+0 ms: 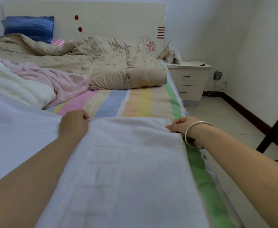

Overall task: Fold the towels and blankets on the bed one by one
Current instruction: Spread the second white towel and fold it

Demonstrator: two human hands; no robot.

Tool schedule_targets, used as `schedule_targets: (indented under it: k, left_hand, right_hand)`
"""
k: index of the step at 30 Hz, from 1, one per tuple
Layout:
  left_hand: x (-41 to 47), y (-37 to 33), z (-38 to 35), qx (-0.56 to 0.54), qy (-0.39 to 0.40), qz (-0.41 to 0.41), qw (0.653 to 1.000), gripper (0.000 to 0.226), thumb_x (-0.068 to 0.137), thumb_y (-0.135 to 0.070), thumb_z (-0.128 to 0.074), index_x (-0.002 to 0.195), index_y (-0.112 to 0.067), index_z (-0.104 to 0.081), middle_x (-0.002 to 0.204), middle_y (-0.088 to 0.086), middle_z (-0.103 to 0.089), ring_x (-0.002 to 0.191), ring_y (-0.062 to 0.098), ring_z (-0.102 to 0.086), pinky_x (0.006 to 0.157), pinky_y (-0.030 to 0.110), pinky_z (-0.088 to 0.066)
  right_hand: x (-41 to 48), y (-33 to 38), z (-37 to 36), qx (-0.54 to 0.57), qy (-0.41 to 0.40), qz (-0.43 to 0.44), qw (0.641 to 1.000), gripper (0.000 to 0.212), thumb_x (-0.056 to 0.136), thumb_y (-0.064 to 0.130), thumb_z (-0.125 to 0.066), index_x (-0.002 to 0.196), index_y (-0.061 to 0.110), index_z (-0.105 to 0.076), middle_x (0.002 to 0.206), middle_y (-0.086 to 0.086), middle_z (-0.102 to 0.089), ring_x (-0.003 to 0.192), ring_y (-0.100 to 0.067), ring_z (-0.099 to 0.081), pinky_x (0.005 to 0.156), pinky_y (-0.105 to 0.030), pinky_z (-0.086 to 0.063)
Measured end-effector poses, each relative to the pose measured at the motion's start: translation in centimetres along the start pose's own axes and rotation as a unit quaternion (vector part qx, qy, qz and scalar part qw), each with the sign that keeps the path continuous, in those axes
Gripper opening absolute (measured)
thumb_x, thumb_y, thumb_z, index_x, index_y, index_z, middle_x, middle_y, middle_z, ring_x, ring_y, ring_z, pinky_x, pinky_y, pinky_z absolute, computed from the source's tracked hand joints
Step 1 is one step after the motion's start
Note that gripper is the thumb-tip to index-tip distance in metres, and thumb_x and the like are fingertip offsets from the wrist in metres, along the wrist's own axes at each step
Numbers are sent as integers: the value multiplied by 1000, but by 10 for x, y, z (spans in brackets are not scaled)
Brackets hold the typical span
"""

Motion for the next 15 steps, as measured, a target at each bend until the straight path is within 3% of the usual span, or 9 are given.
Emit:
schedule_targets:
  k: [2, 4, 6, 9, 11, 13, 15]
  left_hand:
    - [-3, 2, -3, -13, 5, -4, 1000, 6, 86, -19, -64, 83, -23, -66, 97, 7, -70, 93, 34, -61, 76, 36, -48]
    - [-4, -4, -1, -18, 16, -20, 1000, 14, 89, -22, -61, 100, -17, -68, 110, 8, -69, 105, 33, -59, 86, 39, -47]
    - [-9, -10, 4, -33, 40, -7, 999, 32, 92, -30, -58, 118, -12, -63, 124, 10, -62, 115, 33, -56, 94, 40, -44]
    - [-32, -35, 10, -24, 89, -24, 995, 46, 96, -38, -51, 135, -13, -51, 144, 11, -46, 128, 31, -47, 103, 40, -36]
    - [-60, -64, 19, -23, 126, -69, 989, 52, 98, -41, -47, 143, -17, -42, 156, 7, -30, 140, 25, -34, 110, 37, -28]
    - [-96, -94, 27, -24, 163, -112, 980, 53, 99, -43, -45, 147, -22, -37, 160, 1, -20, 145, 19, -25, 113, 34, -23]
    - [-139, -120, 36, -35, 211, -147, 966, 49, 100, -41, -44, 146, -25, -39, 158, -4, -26, 142, 17, -29, 111, 29, -23]
  right_hand:
    - [3, 4, -4, 2, 1, 9, 1000, 17, 84, 30, -72, 83, 17, -61, 82, 2, -56, 68, -12, -49, 63, -24, -41]
    - [7, 5, -5, 61, -13, 14, 998, 20, 84, 20, -72, 74, 20, -55, 85, -1, -57, 73, -16, -53, 72, -26, -49]
    - [14, 1, 7, 93, -83, 20, 992, 24, 83, 16, -71, 69, 23, -53, 91, -4, -59, 81, -21, -55, 85, -31, -51]
    - [14, -4, 24, 31, -188, 9, 982, 20, 85, 19, -65, 69, 24, -56, 102, -5, -63, 93, -26, -58, 85, -28, -46]
    - [9, -2, 20, -3, -186, -9, 983, 11, 89, 18, -59, 94, 24, -66, 119, -9, -62, 108, -31, -58, 90, -30, -45]
    - [-1, -1, 15, -19, -164, -17, 986, 40, 88, 21, -60, 128, 19, -53, 134, -12, -51, 120, -32, -52, 98, -33, -43]
    - [-31, 11, 11, -73, -134, 19, 988, 63, 87, 31, -64, 143, 20, -37, 145, -12, -36, 129, -33, -42, 107, -42, -38]
Point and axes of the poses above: each hand's wrist, its own x-axis towards the middle knuckle, its own z-axis out of the back of the hand, y = z × x, the point moved 10 cm from there along x, towards the middle knuckle
